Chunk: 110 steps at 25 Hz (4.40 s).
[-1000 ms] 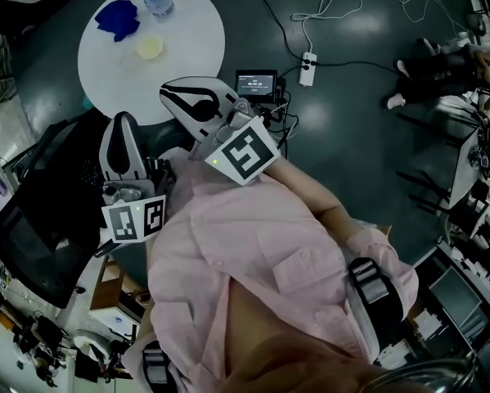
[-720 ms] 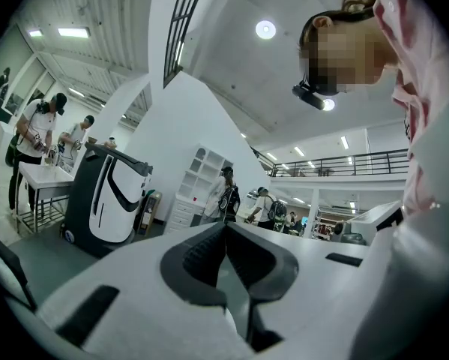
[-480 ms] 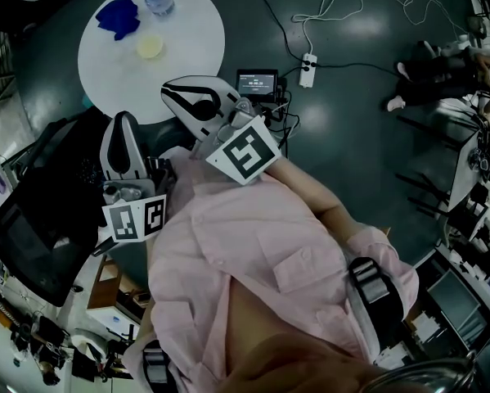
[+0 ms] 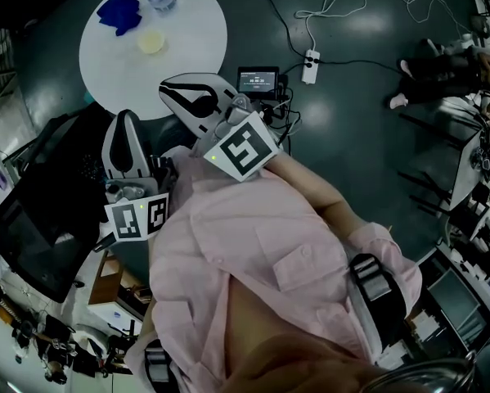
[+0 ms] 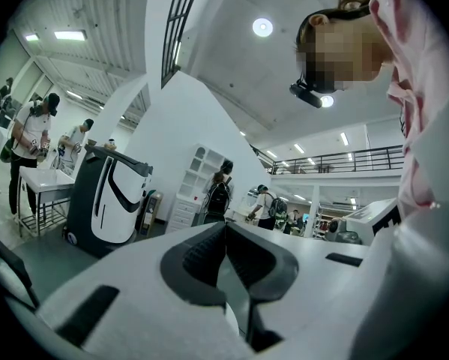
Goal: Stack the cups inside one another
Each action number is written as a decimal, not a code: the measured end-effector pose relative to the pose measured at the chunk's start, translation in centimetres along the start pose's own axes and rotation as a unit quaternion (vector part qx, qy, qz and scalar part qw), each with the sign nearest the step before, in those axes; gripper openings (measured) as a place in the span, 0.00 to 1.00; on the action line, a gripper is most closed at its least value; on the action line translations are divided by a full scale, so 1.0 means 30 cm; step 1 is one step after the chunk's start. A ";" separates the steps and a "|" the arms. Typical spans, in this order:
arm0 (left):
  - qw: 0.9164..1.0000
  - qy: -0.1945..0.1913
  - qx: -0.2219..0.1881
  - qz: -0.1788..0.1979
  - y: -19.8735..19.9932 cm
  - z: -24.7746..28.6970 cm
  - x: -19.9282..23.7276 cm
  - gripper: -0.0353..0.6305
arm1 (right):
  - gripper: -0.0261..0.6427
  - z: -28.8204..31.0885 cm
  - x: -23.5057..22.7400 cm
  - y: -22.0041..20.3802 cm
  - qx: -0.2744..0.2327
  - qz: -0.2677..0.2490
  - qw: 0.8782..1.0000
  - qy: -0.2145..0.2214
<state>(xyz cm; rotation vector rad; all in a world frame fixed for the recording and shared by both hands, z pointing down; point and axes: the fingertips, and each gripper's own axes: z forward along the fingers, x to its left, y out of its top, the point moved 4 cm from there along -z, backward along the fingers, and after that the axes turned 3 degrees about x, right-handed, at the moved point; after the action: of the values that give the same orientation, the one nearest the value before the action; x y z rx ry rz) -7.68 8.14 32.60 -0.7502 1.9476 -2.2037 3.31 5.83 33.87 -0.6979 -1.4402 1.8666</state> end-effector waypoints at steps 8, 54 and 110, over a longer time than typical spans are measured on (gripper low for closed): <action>1.000 0.009 0.011 -0.010 0.012 -0.012 0.021 0.08 | 0.09 0.048 0.036 -0.014 0.021 0.001 1.000 0.011; 0.999 -0.034 0.024 -0.035 0.056 0.054 0.197 0.08 | 0.09 0.184 0.029 0.031 0.052 -0.014 0.998 -0.037; 0.999 -0.030 0.034 -0.025 0.055 0.097 0.198 0.08 | 0.09 0.215 -0.040 -0.003 0.077 -0.022 0.995 -0.051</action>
<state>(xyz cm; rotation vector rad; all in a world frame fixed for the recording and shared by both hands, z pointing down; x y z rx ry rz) -12.02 2.90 32.90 -0.8527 1.8354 -2.2371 -0.76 0.97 35.58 -0.4990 -1.3447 1.9782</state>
